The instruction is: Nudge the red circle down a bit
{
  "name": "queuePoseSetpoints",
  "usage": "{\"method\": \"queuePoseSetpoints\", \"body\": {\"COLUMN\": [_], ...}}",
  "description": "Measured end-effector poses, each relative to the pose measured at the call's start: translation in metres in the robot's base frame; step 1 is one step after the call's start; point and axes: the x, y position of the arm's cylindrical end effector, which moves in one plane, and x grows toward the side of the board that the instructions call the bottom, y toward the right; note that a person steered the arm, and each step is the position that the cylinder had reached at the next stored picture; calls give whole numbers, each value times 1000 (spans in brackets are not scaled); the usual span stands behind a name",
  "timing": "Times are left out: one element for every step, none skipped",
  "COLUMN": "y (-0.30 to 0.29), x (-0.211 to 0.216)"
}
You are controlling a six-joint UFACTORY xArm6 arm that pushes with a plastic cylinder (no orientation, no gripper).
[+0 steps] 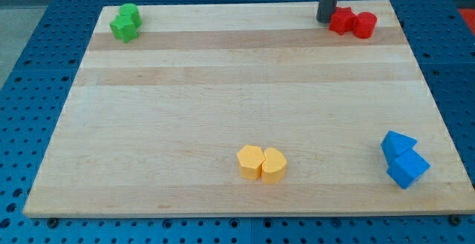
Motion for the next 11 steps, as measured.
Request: {"method": "queuePoseSetpoints", "body": {"y": [0, -12, -65, -93, -93, -94, -113, -136, -138, -133, -103], "x": [0, 1, 5, 8, 41, 92, 128, 135, 138, 162, 163]}}
